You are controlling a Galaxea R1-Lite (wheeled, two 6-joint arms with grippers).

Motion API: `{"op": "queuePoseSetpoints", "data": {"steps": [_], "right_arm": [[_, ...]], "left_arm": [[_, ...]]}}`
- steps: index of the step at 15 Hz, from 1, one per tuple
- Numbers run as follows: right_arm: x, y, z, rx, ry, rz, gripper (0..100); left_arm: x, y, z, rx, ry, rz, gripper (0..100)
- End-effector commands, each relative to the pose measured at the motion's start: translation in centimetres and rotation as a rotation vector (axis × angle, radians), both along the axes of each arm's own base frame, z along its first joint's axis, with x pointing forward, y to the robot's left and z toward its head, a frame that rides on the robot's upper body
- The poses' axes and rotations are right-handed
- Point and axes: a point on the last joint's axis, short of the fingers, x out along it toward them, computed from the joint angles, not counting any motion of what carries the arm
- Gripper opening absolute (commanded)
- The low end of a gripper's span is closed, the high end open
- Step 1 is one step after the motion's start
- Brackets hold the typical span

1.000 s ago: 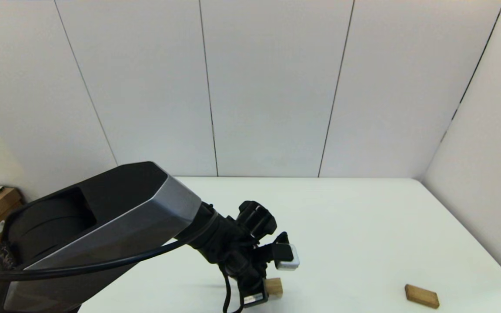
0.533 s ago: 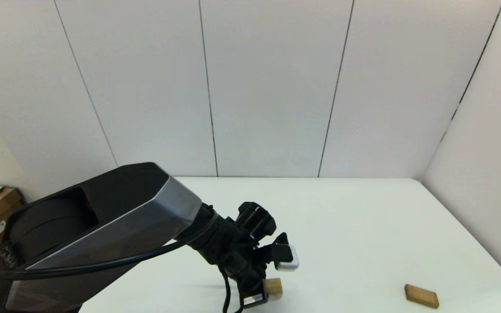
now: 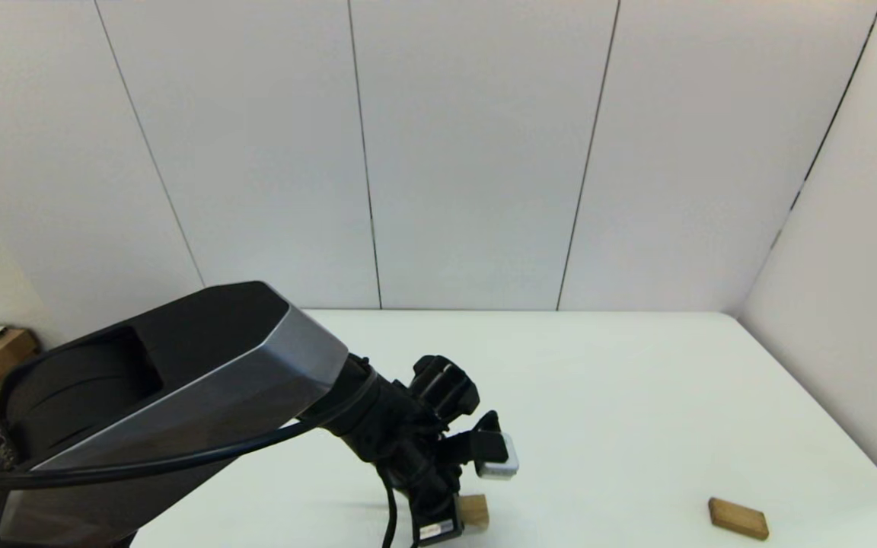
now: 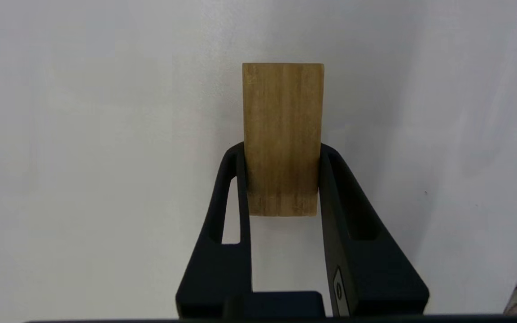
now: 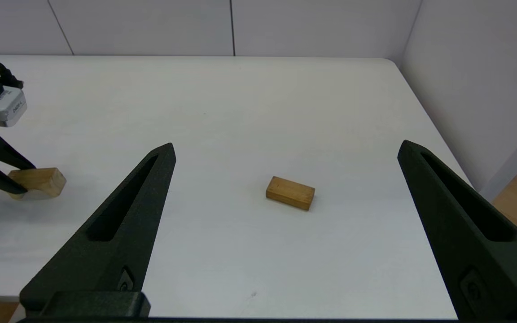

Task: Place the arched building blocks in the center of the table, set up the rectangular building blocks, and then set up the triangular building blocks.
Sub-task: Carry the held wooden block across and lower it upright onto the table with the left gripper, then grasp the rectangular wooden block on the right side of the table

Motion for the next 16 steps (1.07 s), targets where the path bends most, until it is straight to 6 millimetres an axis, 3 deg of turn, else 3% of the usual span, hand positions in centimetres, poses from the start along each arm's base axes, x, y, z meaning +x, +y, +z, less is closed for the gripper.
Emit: {"op": "queuePoseSetpoints", "data": {"steps": [1,9,10,16], "right_arm": [[0.0,0.0,-0.02,-0.001,0.001,0.0,100],[0.0,0.0,-0.02,-0.001,0.001,0.0,100],[0.0,0.0,-0.02,-0.001,0.001,0.0,100],[0.0,0.0,-0.02,-0.001,0.001,-0.001,100]], "left_arm": [[-0.08,0.11,0.1,-0.003,0.001,-0.006,0],[0.01,0.23,-0.04,-0.007,0.009,-0.005,0],[0.05,0.28,-0.04,-0.007,0.009,-0.004,100],[0.1,0.2,0.08,-0.018,0.011,-0.008,100]]}}
